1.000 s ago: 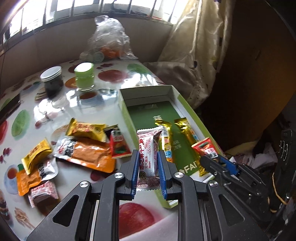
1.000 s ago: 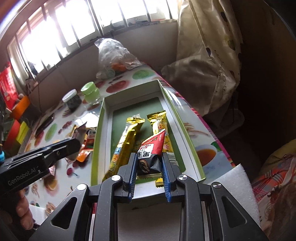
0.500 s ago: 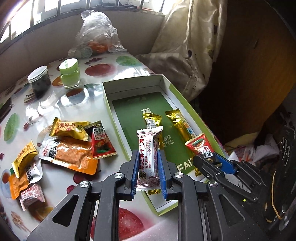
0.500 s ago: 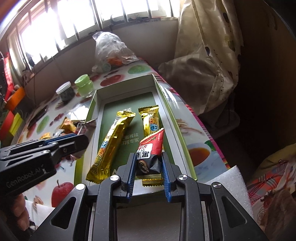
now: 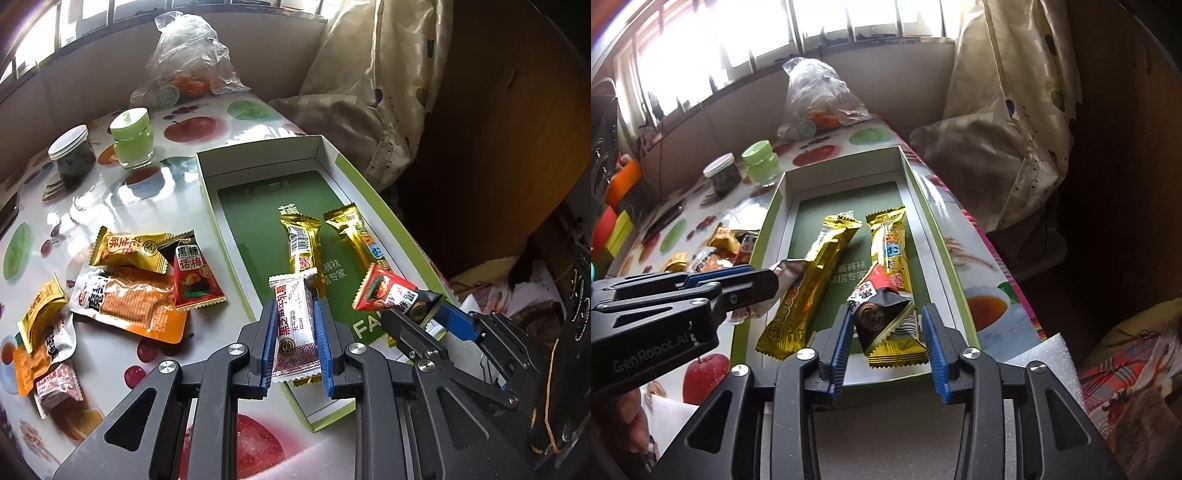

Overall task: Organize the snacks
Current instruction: 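Carry both packets into the green box beside the gold bars and open both tools, then move both open tools back over the remaining snack pile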

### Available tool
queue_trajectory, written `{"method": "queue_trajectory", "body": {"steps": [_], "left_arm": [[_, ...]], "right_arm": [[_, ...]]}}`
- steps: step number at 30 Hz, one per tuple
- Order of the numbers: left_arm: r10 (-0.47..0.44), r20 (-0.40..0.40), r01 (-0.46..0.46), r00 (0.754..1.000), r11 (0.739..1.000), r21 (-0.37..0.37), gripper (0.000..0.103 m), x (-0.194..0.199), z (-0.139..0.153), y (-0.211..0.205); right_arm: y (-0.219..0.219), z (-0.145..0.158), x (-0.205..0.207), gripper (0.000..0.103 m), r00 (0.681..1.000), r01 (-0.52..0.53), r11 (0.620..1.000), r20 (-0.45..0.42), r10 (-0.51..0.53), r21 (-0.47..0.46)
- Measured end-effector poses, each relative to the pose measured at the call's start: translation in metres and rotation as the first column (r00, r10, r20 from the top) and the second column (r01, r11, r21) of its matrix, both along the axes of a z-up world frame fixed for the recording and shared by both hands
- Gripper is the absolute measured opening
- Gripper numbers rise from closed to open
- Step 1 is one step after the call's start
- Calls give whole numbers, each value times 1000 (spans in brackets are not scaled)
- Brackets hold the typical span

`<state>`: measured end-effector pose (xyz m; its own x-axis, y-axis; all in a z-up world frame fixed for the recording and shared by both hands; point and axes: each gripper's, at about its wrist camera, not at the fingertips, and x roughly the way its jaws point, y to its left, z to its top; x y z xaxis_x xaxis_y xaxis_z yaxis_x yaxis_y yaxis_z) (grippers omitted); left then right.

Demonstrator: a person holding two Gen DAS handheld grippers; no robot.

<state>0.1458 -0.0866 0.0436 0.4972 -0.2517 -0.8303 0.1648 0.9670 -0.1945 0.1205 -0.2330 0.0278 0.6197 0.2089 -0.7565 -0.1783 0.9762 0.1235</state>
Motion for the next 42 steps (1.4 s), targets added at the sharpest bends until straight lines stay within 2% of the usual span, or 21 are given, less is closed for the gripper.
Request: {"method": "queue_trajectory", "body": {"steps": [5, 9, 23, 29, 32, 42], "left_arm": [[0, 3, 0, 1000, 1000, -8, 24, -2, 1, 1], [0, 6, 0, 1000, 1000, -12, 35, -4, 2, 2], [4, 34, -3, 999, 1000, -28, 36, -15, 14, 8], [23, 67, -23, 997, 1000, -6, 37, -25, 22, 16], [38, 81, -39, 996, 999, 6, 42, -30, 25, 22], [83, 98, -86, 992, 996, 29, 42, -45, 28, 46]], "right_arm": [[0, 2, -2, 45, 1000, 0, 1000, 6, 0, -5], [0, 5, -3, 48, 1000, 3, 1000, 11, -2, -10], [2, 14, -10, 50, 1000, 10, 1000, 27, -9, -16], [3, 20, -15, 50, 999, 13, 1000, 35, -13, -8], [5, 23, -18, 50, 999, 10, 1000, 43, -10, 5], [30, 31, -25, 51, 997, -46, 999, 57, 45, 15]]}}
